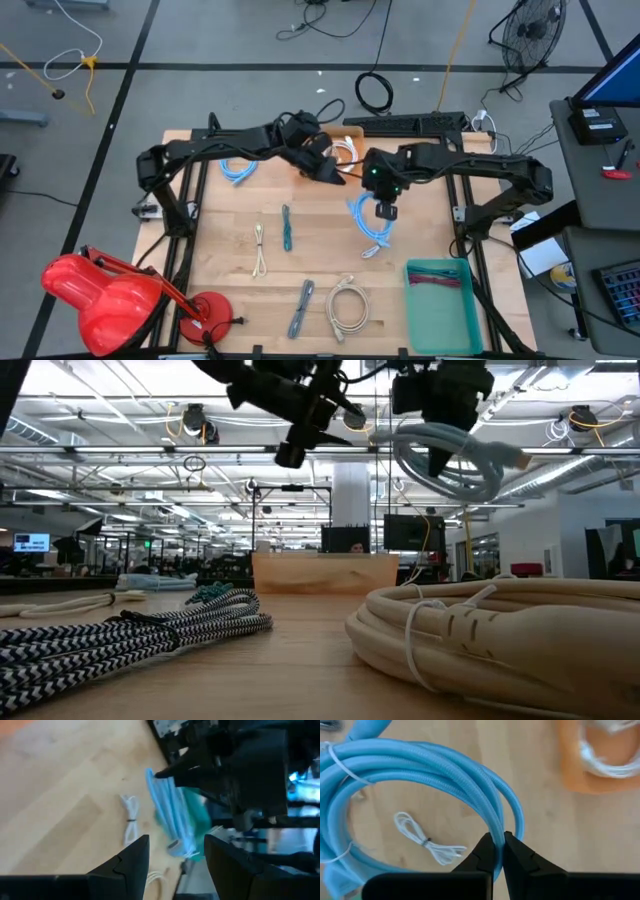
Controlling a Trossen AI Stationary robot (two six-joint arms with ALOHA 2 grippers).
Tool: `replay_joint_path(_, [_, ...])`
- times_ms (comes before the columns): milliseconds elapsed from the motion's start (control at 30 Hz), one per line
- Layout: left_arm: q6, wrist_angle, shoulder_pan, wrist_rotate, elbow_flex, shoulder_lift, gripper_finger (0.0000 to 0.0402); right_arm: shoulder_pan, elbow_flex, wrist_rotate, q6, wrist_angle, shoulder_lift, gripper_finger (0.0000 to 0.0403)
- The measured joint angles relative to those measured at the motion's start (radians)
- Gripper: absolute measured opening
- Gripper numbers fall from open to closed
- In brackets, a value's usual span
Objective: Pick & Place USB Port
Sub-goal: Put the large bottom blue charger cable into the orange bin
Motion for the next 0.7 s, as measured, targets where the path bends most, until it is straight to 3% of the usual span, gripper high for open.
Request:
replay_joint_path(267, [-0.142, 0.215, -0.008, 0.074, 0.0, 0.073, 0.0191, -0.009, 0.066, 0.036, -0.005, -0.043, -0.002, 0.0009])
replay_joint_path(700, [-0.16, 0.222, -0.035, 0.042, 0.0, 0.09, 0.0191, -0.034, 0.068, 0.034, -0.025, -0.044, 0.016, 0.0009])
